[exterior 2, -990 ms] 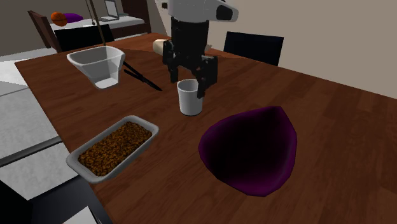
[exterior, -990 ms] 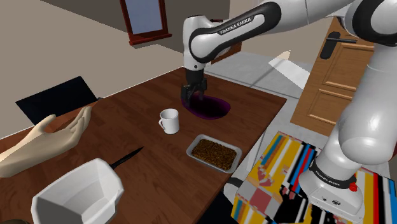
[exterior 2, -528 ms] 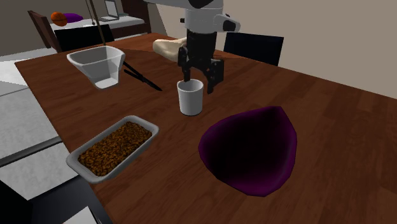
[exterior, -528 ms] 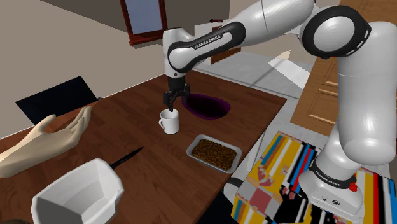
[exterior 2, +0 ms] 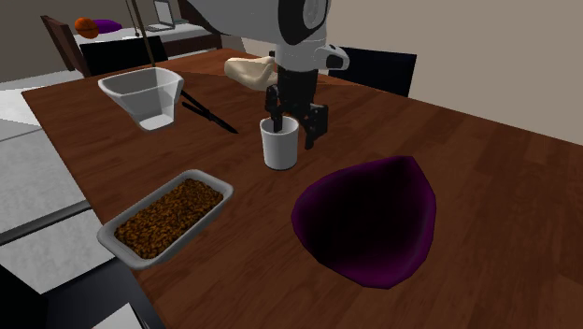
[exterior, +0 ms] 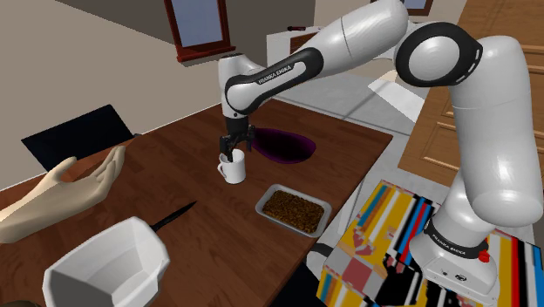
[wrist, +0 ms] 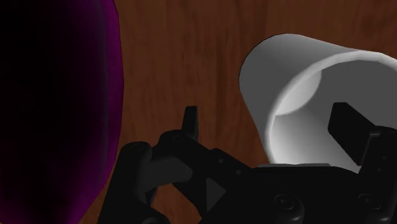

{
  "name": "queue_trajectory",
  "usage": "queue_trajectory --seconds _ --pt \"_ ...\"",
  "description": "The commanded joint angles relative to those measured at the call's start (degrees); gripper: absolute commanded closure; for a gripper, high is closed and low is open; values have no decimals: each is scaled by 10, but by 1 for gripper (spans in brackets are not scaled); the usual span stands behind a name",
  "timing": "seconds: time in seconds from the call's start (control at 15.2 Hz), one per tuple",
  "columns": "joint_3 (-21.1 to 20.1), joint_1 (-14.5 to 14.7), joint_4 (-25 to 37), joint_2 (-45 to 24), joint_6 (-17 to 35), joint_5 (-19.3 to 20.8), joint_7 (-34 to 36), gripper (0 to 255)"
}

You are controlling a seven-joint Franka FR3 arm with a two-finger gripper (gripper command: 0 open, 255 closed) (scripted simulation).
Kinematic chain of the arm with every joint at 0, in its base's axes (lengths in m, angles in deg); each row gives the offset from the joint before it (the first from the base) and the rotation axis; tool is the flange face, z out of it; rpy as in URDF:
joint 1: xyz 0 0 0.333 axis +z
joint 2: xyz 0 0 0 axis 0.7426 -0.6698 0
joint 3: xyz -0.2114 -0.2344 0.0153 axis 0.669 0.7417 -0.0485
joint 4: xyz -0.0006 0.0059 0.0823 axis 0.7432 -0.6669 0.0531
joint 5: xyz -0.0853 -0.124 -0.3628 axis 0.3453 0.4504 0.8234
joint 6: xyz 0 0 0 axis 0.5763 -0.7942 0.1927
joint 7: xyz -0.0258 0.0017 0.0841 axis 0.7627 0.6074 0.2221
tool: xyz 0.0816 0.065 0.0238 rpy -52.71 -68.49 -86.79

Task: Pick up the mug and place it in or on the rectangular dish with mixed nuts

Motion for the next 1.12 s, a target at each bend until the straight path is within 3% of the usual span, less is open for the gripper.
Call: queue_trajectory --seconds 0.0,0.46,0.53,1.06 --pt "0 0 -6 -5 11 1 0 0" --pt "0 0 -6 -5 11 1 0 0" --pt "0 0 -6 -5 11 1 0 255" --pt "0 0 -6 -5 11 1 0 255"
